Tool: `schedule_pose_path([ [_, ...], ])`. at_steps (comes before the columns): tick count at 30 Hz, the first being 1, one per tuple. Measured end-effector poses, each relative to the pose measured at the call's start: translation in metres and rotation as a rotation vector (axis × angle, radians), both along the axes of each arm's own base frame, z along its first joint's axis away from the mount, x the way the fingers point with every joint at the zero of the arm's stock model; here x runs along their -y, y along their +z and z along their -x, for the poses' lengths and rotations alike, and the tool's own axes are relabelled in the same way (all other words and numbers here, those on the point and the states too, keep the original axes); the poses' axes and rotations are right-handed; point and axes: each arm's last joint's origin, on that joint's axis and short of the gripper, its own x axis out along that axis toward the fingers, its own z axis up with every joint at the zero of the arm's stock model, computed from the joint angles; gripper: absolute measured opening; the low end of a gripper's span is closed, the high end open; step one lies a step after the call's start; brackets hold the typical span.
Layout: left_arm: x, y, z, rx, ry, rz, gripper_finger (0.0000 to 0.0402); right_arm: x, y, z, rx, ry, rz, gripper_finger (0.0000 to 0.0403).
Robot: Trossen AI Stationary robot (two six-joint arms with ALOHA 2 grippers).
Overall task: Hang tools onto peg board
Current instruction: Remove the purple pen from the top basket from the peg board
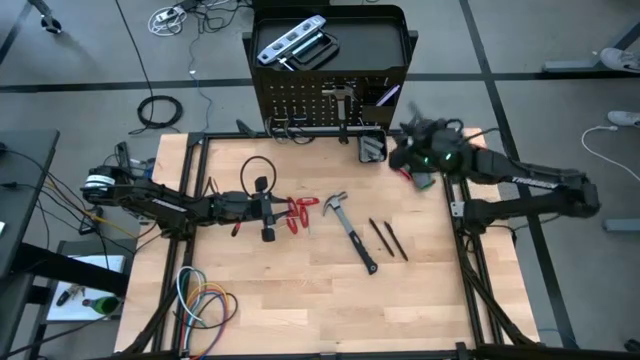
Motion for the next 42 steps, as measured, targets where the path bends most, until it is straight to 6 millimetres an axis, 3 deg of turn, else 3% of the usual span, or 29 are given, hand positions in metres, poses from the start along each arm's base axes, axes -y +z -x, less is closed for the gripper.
schedule_pose_path([
  [10,0.0,0.0,0.0,-0.001,0.001,0.0,0.0122,0.069,-0.007,0.031,0.394,-0.106,0.002,0.0176],
  [20,0.0,0.0,0.0,-0.001,0.002,0.0,0.0122,0.113,-0.017,0.031,0.566,-0.081,-0.031,0.021],
  [35,0.0,-0.001,0.0,-0.017,-0.002,-0.025,0.0122,0.143,-0.033,0.022,0.578,-0.044,0.002,0.0213],
  [42,0.0,-0.001,0.0,-0.017,-0.001,-0.026,0.0122,0.151,-0.038,0.018,0.55,-0.022,0.058,0.0183],
])
